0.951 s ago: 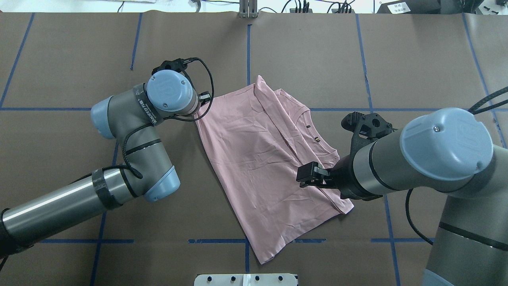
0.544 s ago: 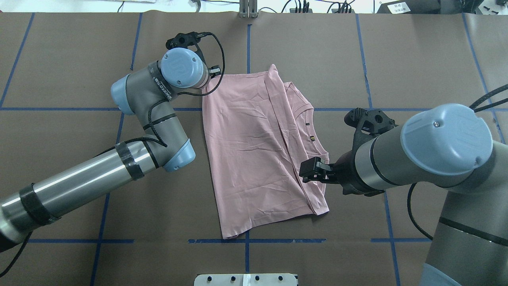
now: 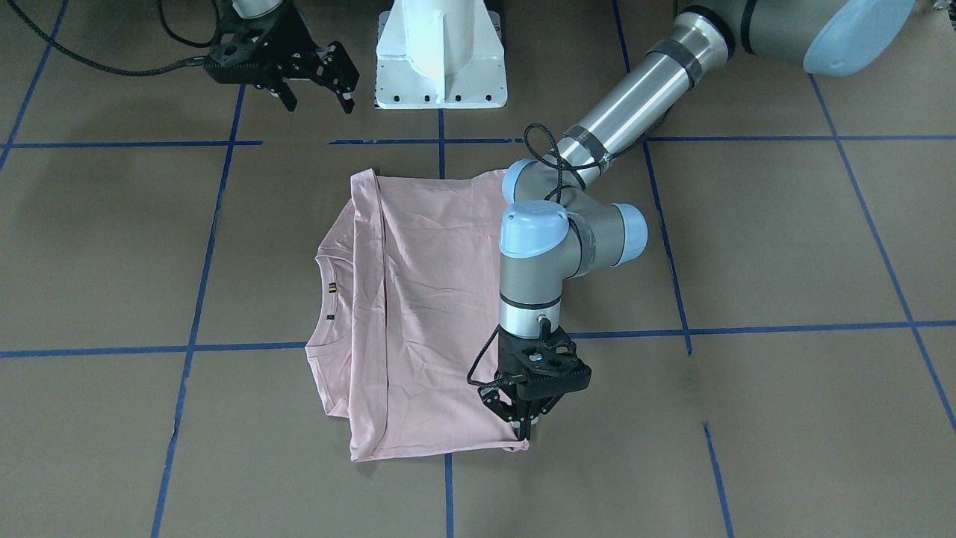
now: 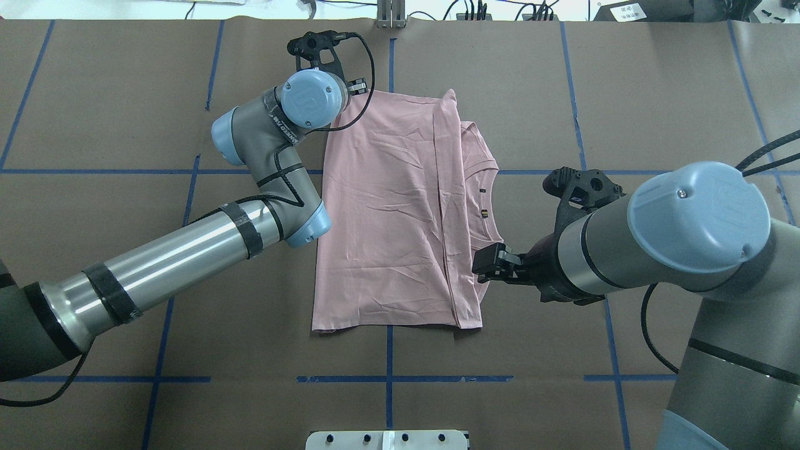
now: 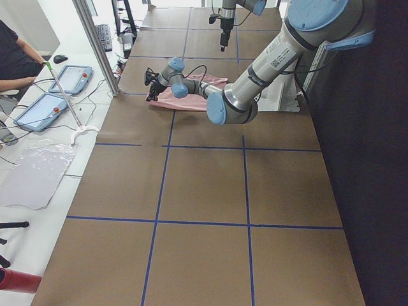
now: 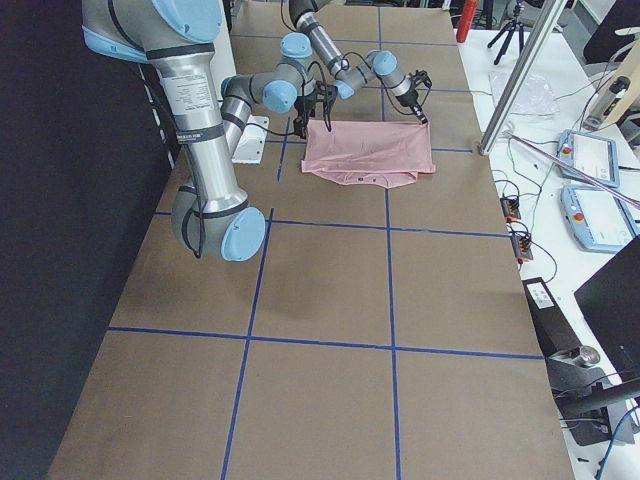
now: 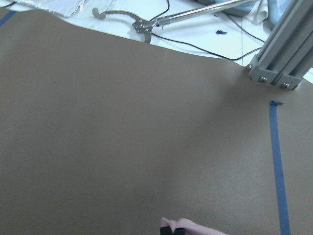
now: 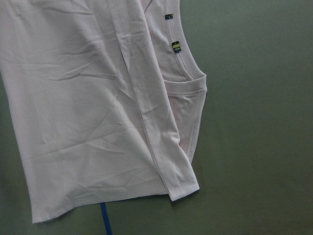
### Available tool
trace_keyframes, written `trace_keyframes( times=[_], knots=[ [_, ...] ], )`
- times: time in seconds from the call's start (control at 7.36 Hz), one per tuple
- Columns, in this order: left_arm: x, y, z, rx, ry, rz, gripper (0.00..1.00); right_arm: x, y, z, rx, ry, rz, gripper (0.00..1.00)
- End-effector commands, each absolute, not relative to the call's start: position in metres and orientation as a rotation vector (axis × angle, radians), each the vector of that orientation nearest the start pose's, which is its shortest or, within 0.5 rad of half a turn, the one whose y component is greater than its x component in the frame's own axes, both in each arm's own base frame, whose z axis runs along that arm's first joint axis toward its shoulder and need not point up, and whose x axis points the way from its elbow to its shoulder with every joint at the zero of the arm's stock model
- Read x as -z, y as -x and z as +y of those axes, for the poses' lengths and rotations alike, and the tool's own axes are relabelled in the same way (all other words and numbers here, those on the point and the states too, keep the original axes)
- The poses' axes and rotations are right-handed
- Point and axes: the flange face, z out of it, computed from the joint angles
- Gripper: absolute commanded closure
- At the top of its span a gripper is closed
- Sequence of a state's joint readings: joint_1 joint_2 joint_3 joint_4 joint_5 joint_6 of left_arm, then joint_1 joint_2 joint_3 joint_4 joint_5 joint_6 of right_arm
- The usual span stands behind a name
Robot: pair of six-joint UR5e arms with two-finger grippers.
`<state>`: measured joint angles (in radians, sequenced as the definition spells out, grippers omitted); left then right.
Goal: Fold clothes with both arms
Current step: 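Rotate the shirt upright with the right gripper while the left gripper pushes its far corner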
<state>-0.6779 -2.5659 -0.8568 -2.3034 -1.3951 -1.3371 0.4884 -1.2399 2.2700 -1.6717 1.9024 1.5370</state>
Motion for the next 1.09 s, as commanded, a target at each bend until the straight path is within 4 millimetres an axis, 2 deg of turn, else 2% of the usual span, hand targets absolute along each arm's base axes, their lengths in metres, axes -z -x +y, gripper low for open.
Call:
trace_keyframes(
  times=[0.0, 0.14, 0.27, 0.41, 0.54, 0.68, 0.82, 0.95],
  knots=[
    [-0.256, -0.584, -0.665, 0.496, -0.606, 0.844, 0.01, -0.207, 0.374, -0.314, -0.273, 0.047, -0.963, 0.00],
    [-0.248, -0.571, -0.674, 0.505, -0.603, 0.863, 0.00, -0.207, 0.374, -0.315, -0.274, 0.044, -0.961, 0.00],
    [-0.233, -0.548, -0.682, 0.481, -0.546, 0.926, 0.00, -0.207, 0.373, -0.317, -0.278, 0.037, -0.961, 0.00],
    [-0.232, -0.527, -0.669, 0.429, -0.448, 0.993, 0.00, -0.209, 0.374, -0.318, -0.279, 0.035, -0.957, 0.00],
    [-0.240, -0.510, -0.644, 0.403, -0.377, 0.993, 0.00, -0.211, 0.378, -0.318, -0.276, 0.038, -0.949, 0.00],
    [-0.244, -0.482, -0.609, 0.398, -0.351, 0.971, 0.00, -0.212, 0.380, -0.318, -0.275, 0.039, -0.948, 0.00],
    [-0.259, -0.462, -0.565, 0.432, -0.309, 0.986, 0.00, -0.212, 0.380, -0.318, -0.274, 0.040, -0.948, 0.00],
    [-0.268, -0.456, -0.518, 0.457, -0.257, 1.008, 0.00, -0.211, 0.381, -0.317, -0.272, 0.040, -0.949, 0.00]
  ],
)
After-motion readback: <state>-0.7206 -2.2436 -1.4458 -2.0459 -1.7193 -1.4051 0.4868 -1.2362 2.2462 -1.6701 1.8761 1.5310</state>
